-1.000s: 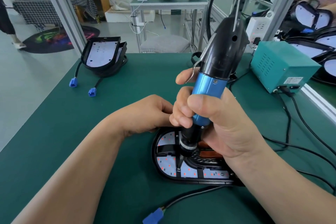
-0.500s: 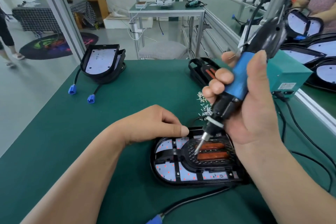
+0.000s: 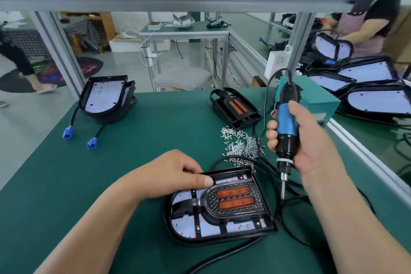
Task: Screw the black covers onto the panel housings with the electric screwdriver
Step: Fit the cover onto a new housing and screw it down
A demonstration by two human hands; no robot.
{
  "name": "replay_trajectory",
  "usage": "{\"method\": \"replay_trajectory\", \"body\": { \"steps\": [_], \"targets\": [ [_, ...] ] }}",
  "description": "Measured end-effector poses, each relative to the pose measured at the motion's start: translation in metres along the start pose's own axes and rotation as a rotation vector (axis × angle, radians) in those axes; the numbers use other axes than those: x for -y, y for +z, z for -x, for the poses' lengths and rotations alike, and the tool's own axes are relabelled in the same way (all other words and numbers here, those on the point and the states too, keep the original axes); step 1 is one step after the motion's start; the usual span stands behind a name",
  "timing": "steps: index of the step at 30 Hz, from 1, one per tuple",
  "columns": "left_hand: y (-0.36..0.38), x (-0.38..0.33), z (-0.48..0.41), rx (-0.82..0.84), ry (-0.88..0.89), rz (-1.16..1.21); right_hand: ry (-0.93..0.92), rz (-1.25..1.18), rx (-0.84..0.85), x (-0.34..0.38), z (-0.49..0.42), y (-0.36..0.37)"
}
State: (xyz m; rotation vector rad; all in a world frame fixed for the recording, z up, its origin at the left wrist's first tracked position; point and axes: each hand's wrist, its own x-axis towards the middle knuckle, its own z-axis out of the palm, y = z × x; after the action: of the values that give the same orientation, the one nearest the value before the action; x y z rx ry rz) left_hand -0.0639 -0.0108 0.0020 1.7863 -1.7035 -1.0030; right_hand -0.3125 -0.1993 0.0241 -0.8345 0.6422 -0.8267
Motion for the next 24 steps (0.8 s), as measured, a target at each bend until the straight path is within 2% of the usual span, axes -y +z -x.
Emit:
{"method": "replay_trajectory", "body": {
  "steps": [3, 5, 9, 14, 19, 24],
  "targets": [
    [0.001, 0.002, -0.001, 0.015, 0.015, -0.033, -0.003, 0.116, -0.059, -0.004, -0.005, -0.005],
    [0.001, 0.002, -0.001, 0.012, 0.029, -0.051, -0.048, 0.276, -0.107, -0.004, -0.007, -0.013],
    [0.003, 0.001, 0.000, -0.008, 0.028, -0.085, -0.083, 0.575, -0.098, -0.003, -0.003, -0.026],
    [0.006, -0.003, 0.001, -0.063, 0.001, -0.131, -0.169, 1.291, -0.176, -0.003, -0.003, -0.038],
    [0.005, -0.006, 0.002, -0.074, -0.016, -0.111, -0.161, 1.455, -0.270, -0.005, -0.007, -0.044],
    [-0.002, -0.003, 0.003, -0.139, -0.029, 0.020, -0.143, 1.595, -0.313, -0.001, -0.005, -0.042]
  ]
}}
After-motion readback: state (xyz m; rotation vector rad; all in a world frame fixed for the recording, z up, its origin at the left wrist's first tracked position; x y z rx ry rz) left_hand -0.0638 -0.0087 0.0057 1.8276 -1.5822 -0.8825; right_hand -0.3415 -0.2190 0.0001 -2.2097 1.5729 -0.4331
